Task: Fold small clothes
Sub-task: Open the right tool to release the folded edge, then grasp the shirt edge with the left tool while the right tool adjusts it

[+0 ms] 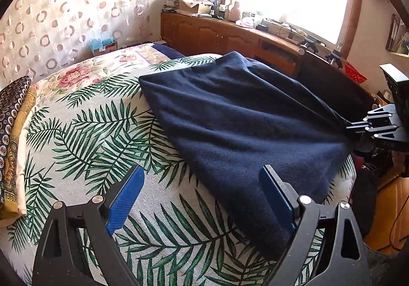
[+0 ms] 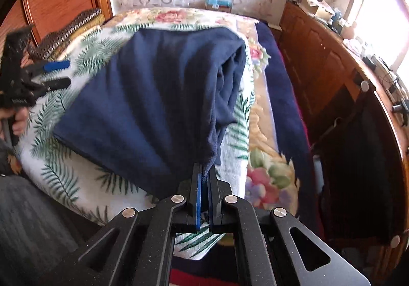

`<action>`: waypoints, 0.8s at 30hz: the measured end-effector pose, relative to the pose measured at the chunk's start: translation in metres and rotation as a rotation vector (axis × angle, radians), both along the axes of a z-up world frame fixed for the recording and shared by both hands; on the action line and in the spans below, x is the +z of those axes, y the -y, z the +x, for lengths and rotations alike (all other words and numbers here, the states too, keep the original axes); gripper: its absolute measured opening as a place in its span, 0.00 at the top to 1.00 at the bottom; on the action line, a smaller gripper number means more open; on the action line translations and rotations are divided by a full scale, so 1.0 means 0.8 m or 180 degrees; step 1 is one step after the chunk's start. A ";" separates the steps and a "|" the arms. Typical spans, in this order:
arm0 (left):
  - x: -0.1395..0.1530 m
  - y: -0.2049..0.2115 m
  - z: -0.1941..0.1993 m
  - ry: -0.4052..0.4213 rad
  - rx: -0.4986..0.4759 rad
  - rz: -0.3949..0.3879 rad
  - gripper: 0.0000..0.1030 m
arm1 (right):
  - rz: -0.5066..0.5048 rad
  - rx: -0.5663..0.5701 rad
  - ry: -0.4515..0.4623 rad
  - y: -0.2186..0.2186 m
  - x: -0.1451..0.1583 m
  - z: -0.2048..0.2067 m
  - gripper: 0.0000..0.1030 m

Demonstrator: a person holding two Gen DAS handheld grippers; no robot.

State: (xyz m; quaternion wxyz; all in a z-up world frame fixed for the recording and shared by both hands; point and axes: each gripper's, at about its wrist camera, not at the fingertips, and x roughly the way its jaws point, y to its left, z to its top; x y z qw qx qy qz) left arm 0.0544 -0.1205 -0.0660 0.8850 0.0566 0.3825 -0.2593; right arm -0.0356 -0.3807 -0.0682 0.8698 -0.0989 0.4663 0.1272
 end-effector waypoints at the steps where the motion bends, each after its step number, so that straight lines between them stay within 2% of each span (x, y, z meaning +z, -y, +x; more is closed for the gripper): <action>1: 0.000 0.001 0.001 0.0005 0.0008 0.0017 0.11 | 0.0028 -0.0041 0.0037 0.001 -0.001 0.002 0.97; 4: 0.000 0.003 0.007 0.0016 0.0049 0.0023 0.11 | 0.0170 -0.0089 0.0162 0.004 0.004 0.009 0.90; 9: 0.003 0.005 0.013 0.0054 0.0106 0.0003 0.11 | 0.0294 -0.0080 0.0436 0.013 0.015 0.013 0.68; 12: 0.007 0.008 0.022 0.0084 0.0133 0.0006 0.11 | 0.0324 -0.0079 0.0626 0.014 0.023 0.026 0.62; 16: 0.012 0.011 0.038 0.0106 0.0146 0.0025 0.11 | 0.0442 -0.0082 0.0750 0.004 0.020 0.070 0.61; 22: 0.014 0.014 0.067 0.0136 0.0216 0.0079 0.11 | 0.0667 -0.0202 0.0688 -0.005 0.012 0.152 0.62; 24: 0.015 0.014 0.075 0.0148 0.0219 0.0056 0.11 | 0.0615 -0.0215 0.0647 -0.009 0.008 0.171 0.62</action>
